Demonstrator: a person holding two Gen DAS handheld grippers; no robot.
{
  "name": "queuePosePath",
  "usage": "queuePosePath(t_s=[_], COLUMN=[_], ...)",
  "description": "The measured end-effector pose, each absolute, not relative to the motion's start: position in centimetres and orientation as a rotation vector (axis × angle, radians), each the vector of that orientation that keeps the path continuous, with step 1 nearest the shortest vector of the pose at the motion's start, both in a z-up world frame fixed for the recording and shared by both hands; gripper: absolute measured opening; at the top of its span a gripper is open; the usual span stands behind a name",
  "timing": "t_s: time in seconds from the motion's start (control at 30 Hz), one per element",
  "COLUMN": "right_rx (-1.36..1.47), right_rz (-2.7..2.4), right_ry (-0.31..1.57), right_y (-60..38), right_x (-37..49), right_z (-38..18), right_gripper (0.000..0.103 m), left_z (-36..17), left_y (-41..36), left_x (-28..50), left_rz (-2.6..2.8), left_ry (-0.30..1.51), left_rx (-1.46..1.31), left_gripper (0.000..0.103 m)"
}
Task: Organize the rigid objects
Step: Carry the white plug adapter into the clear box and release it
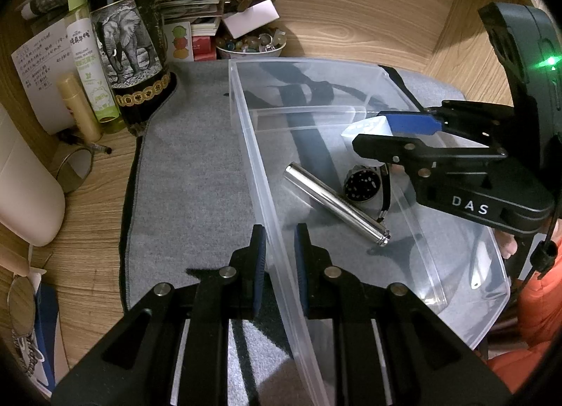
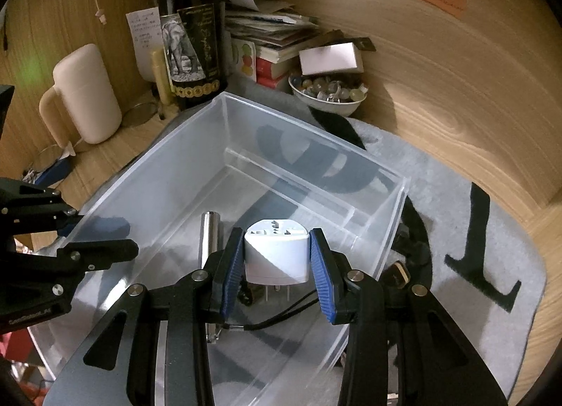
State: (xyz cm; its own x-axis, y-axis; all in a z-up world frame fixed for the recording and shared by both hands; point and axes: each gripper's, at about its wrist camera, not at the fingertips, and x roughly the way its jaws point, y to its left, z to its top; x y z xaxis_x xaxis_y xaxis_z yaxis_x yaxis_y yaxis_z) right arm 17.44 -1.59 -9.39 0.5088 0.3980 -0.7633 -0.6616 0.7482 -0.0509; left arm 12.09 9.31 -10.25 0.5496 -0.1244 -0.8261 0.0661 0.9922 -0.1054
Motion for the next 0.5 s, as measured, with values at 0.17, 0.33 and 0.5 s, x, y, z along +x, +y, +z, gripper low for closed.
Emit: queuePosePath(t_s=[0.17,0.33,0.5], right_rx=[-0.346,-0.330,-0.308], right_rz=[0.652,0.654,0.636], right_ry=[0.805,0.785,0.731], right_y=[-1.9,-2.4,-3.6], right_x=[17.4,17.0,16.3], right_z=[-9.1,-8.1,-6.4], right_gripper=[0.034,0.036,0.045], left_z=[-10.3,-10.3,-10.3], left_y=[9.3,9.3,9.4], left_x=[12.1,12.1,12.1], left_rz=[-0.113,-0.113,-0.114], left_ry=[0.983,0.983,0.982], left_rx=[-0.063,-0.063,-0.062], left_gripper=[0.016,0.016,0.016])
